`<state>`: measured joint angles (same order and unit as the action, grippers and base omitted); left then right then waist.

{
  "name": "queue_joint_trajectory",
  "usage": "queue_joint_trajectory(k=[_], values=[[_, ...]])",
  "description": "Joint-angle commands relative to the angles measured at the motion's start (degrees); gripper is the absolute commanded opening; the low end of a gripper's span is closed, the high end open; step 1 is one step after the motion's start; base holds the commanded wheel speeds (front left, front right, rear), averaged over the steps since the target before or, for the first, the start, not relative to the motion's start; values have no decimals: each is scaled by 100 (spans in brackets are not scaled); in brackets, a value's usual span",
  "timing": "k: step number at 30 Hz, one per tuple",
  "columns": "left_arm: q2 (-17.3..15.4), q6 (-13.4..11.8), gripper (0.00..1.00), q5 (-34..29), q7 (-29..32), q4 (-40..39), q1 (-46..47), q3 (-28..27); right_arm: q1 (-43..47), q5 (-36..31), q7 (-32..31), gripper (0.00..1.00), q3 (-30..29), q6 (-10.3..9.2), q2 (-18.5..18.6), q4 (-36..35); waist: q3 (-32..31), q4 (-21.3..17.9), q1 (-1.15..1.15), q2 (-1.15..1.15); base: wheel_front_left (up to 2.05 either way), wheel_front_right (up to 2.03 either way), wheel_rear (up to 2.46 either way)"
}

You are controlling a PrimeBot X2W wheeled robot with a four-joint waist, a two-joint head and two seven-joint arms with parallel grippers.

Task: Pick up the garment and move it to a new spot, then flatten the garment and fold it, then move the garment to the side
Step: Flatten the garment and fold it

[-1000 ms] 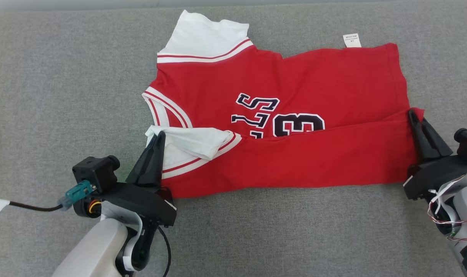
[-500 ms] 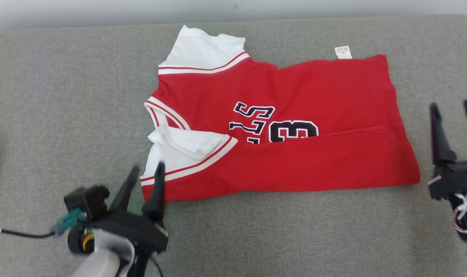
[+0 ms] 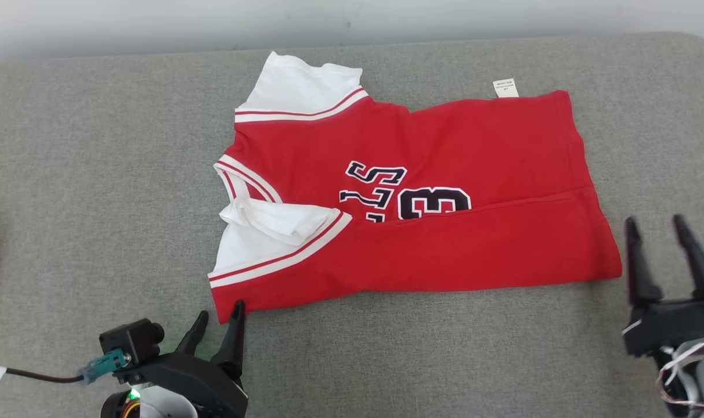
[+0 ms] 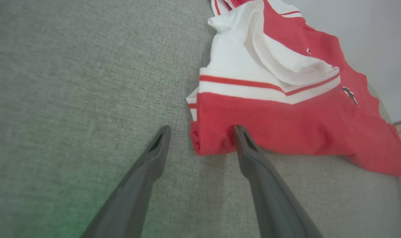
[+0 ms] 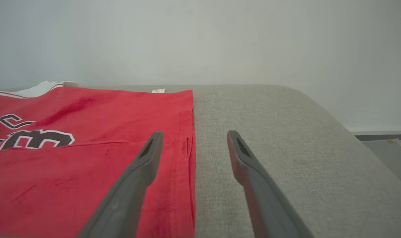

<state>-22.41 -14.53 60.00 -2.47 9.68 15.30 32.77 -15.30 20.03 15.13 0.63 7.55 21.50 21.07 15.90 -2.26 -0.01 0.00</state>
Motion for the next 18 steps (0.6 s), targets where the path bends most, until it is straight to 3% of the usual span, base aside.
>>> queue_joint_trajectory(k=[1,2,3,11,17,18], values=[[34,32,37,87,77,154,4,14,20,76,6,100,139,-13,-8,148,15,-21,1,0,0,0,0],[45,70,22,99,69,204,24,12,-17,137,7,100,213,-13,4,239,21,-29,1,0,0,0,0],[63,111,0,130,92,245,36,27,-62,188,6,100,280,-13,22,335,28,-34,1,0,0,0,0],[63,387,0,25,-103,335,43,89,-458,757,-155,100,953,-13,40,1382,13,-3,1,0,0,0,0],[-24,439,0,-209,-274,292,93,164,-729,1078,-222,100,1243,-13,24,2027,-24,69,1,0,0,0,0],[-32,455,0,-239,-318,276,109,166,-760,1135,-254,49,1324,-13,15,2122,-31,84,1,0,0,0,0]])
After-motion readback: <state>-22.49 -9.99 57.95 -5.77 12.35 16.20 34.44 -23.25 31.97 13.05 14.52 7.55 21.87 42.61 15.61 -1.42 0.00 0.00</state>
